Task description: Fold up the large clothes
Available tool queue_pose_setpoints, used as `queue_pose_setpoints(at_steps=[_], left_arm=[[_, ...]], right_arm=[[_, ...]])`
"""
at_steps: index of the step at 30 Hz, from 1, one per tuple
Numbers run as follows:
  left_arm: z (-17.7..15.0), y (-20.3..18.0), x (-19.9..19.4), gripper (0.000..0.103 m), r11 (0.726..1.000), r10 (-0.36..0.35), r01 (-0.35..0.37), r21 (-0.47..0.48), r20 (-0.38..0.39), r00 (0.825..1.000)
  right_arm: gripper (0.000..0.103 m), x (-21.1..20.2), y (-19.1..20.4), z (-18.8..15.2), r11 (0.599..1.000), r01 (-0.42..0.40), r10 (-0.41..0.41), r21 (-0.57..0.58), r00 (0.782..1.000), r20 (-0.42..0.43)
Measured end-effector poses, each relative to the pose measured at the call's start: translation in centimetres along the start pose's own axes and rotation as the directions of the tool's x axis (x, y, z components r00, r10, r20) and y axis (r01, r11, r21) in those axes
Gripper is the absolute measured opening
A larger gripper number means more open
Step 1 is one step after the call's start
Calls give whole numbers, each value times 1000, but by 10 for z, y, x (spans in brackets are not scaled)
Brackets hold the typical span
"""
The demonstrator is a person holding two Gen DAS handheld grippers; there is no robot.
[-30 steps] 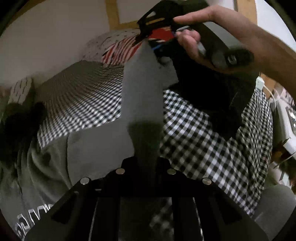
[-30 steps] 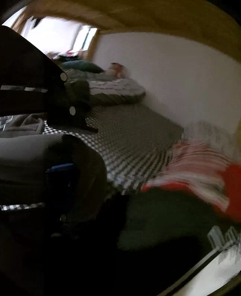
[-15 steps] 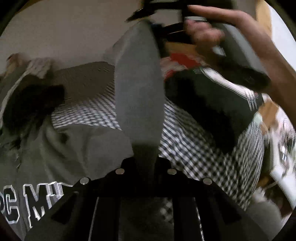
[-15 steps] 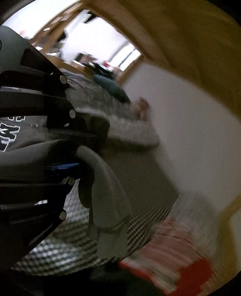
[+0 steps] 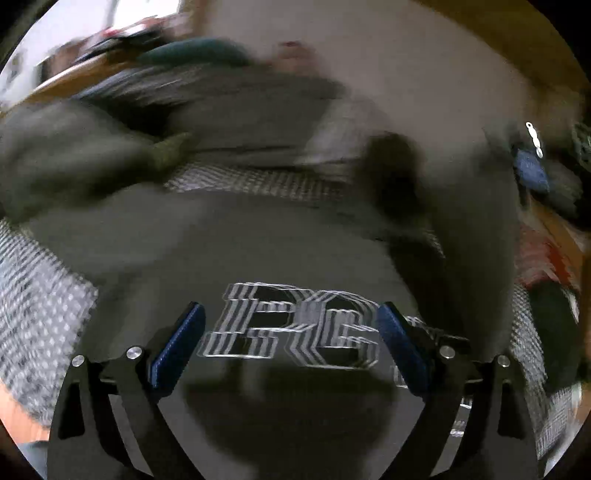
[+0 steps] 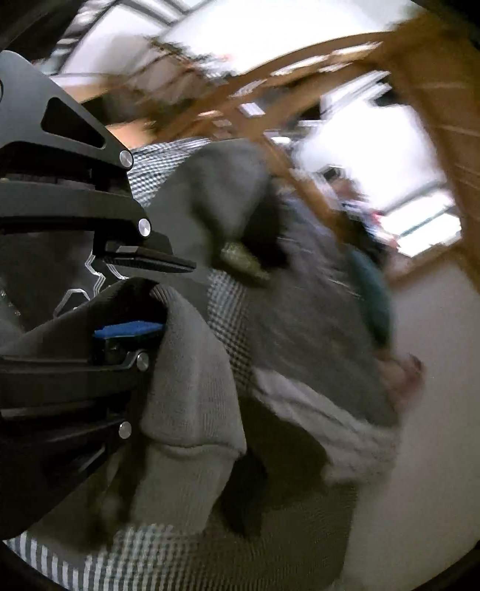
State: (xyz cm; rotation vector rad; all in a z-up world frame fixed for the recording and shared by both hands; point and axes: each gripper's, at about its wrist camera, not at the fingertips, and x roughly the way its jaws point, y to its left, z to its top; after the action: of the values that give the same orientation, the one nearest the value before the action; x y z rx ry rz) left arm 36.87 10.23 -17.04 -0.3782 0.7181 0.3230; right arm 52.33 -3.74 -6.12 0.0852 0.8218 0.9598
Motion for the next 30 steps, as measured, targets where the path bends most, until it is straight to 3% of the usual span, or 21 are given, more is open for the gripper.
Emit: queue_pose_setpoints(at_steps=[3, 6, 7, 8, 10, 12, 14, 16, 18, 20, 22, 23, 25, 27, 30], left_arm=[[11, 58, -3, 92, 994, 69, -70, -81, -10, 998], [18, 83, -12, 92, 989, 102, -100, -109, 8, 995], [22, 88, -15, 92, 988, 107, -104, -115, 19, 994], [26, 92, -21, 92, 988, 107, -102, -120, 34, 994], [33, 92, -31, 92, 988, 96, -87, -124, 68, 993], [37, 88, -44, 92, 990, 67, -54, -127, 105, 992], [45, 70, -56, 93, 994, -16, 32, -108, 144, 989], [46, 43, -55, 97, 989, -121, 131, -64, 136, 983], [47, 9, -43, 97, 974, -226, 225, 19, 101, 969], [49, -31, -24, 97, 971, -217, 204, 127, 96, 971], [52, -64, -4, 97, 960, -219, 192, 204, 117, 969], [54, -85, 16, 97, 950, -219, 190, 248, 96, 971], [59, -109, 49, 97, 928, -234, 219, 303, 14, 972], [59, -119, 85, 97, 929, -180, 206, 306, -112, 977], [46, -98, 112, 97, 953, -45, 101, 287, -198, 979]], right_arm=[[25, 75, 43, -31, 994, 21, -35, -103, 990, -137], [27, 133, 71, -57, 987, 24, -61, -156, 969, -240], [44, 149, 80, -67, 983, 35, -83, -180, 959, -271], [71, 157, 89, -72, 981, 29, -83, -194, 957, -278], [90, 148, 100, -81, 981, -16, -32, -192, 969, -244], [91, 129, 113, -73, 980, -31, -7, -198, 982, -188], [94, 94, 104, -64, 985, 22, -41, -171, 993, -108], [100, 37, 74, -62, 985, 154, -155, -77, 988, -1], [100, -14, 28, -70, 946, 321, -323, 51, 946, 37], [100, -45, -29, -86, 868, 464, -468, 177, 884, -19], [100, -43, -71, -102, 834, 505, -484, 220, 863, -145], [99, -31, -88, -116, 822, 533, -481, 202, 839, -256], [99, -14, -83, -138, 839, 534, -466, 108, 806, -366], [100, -10, -53, -158, 843, 537, -505, -23, 777, -375], [100, -12, -35, -199, 876, 480, -408, 34, 778, -477]])
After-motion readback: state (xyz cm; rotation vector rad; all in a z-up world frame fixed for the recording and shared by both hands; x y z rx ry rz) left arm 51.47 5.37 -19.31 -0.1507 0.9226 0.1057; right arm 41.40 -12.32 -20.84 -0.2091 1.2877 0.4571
